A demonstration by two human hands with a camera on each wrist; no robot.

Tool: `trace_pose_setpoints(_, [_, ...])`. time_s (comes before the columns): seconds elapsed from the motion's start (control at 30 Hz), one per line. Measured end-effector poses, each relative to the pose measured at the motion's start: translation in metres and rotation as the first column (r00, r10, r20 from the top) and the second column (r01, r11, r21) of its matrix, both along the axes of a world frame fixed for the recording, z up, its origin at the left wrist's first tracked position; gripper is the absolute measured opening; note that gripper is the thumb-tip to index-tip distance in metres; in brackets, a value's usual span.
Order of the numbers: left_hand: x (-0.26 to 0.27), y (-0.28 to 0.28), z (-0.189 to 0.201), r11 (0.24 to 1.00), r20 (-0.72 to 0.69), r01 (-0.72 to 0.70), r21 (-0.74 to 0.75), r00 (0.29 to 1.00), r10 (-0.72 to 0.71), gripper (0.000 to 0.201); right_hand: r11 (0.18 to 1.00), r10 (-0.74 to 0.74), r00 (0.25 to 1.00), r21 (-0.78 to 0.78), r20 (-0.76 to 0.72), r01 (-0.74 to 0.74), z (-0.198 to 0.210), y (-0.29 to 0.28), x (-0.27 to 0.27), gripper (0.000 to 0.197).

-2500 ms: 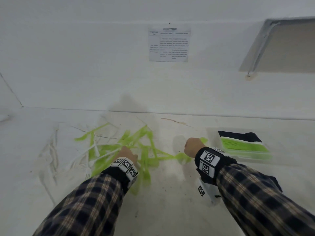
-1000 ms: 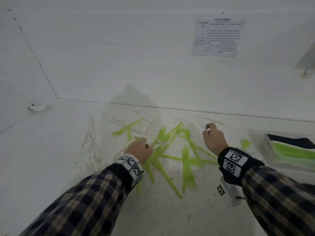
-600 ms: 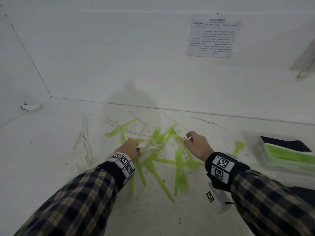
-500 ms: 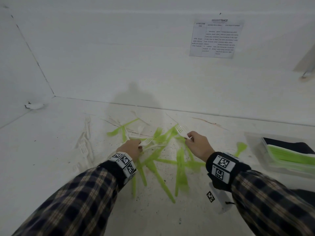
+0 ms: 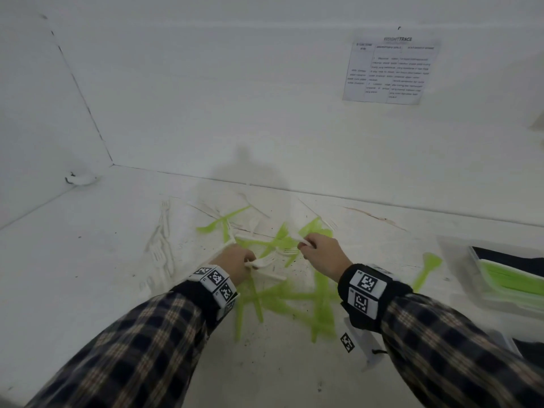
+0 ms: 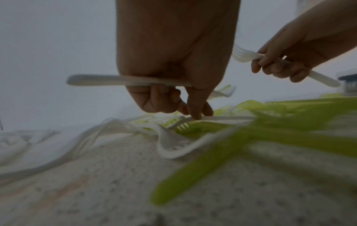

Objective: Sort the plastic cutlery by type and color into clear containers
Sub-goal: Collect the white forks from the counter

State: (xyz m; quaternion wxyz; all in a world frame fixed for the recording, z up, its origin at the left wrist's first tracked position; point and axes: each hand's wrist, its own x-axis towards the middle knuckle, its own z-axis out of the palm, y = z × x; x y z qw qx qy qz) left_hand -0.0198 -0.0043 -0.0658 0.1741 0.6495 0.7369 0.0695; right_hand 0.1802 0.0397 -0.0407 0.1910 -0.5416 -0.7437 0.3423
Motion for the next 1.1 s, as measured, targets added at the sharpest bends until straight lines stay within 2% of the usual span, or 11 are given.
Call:
trace_pose_setpoints(0.1, [-0.010, -0.005, 0.007, 0.980, 0.105, -0.182, 0.078, 0.979, 0.174, 0.020, 0.999, 0.051, 0.998, -0.011, 0.024, -0.050, -0.001, -0.002, -0.023, 0.020])
trace_pose_setpoints(0.17, [-0.022, -0.007, 0.013, 0.930, 0.181, -0.354, 0.101, 0.926, 0.332, 0.024, 0.997, 0.079, 0.996, -0.009, 0.044, -0.078, -0.005, -0.005, -0.039, 0.021])
trace_pose_setpoints(0.3, [-0.052, -0.006, 0.012, 0.877, 0.221, -0.481, -0.002, 0.855, 0.470, 0.037, 0.975, 0.220, 0.955, -0.033, 0.201, -0.218, -0.015, -0.010, -0.070, 0.024])
trace_pose_setpoints(0.47, [-0.072, -0.006, -0.003, 0.883, 0.161, -0.469, -0.004, 0.871, 0.463, 0.033, 0.957, 0.285, 0.877, -0.068, 0.385, -0.282, -0.020, -0.015, -0.091, 0.023])
trace_pose_setpoints(0.63, [-0.084, 0.001, -0.010, 0.938, 0.087, -0.343, -0.049, 0.934, 0.346, 0.037, 0.929, 0.369, 0.787, -0.175, 0.495, -0.326, -0.006, -0.016, -0.092, 0.018])
trace_pose_setpoints(0.73, [-0.085, 0.007, -0.016, 0.965, 0.042, -0.254, -0.071, 0.966, 0.257, 0.036, 0.941, 0.336, 0.794, -0.207, 0.506, -0.266, 0.002, -0.013, -0.083, 0.014])
trace_pose_setpoints(0.8, [-0.084, 0.009, -0.019, 0.967, 0.049, -0.246, -0.069, 0.967, 0.250, 0.033, 0.944, 0.327, 0.774, -0.219, 0.542, -0.245, 0.007, -0.010, -0.074, 0.018])
trace_pose_setpoints(0.9, [-0.083, 0.011, -0.017, 0.965, 0.075, -0.260, -0.043, 0.962, 0.262, 0.018, 0.944, 0.329, 0.707, -0.238, 0.626, -0.228, 0.017, -0.007, -0.060, 0.039])
trace_pose_setpoints(0.97, [-0.083, 0.011, -0.014, 0.966, 0.078, -0.257, -0.023, 0.963, 0.258, 0.015, 0.931, 0.366, 0.667, -0.271, 0.649, -0.247, 0.018, -0.002, -0.053, 0.019])
trace_pose_setpoints(1.0, [-0.084, 0.012, -0.013, 0.966, 0.086, -0.259, -0.004, 0.962, 0.259, 0.017, 0.929, 0.369, 0.650, -0.279, 0.665, -0.242, 0.017, 0.000, -0.049, 0.017])
trace_pose_setpoints(1.1, [-0.089, 0.011, -0.010, 0.951, 0.155, -0.307, 0.045, 0.942, 0.297, 0.017, 0.929, 0.371, 0.576, -0.302, 0.728, -0.216, 0.020, 0.002, -0.046, 0.038])
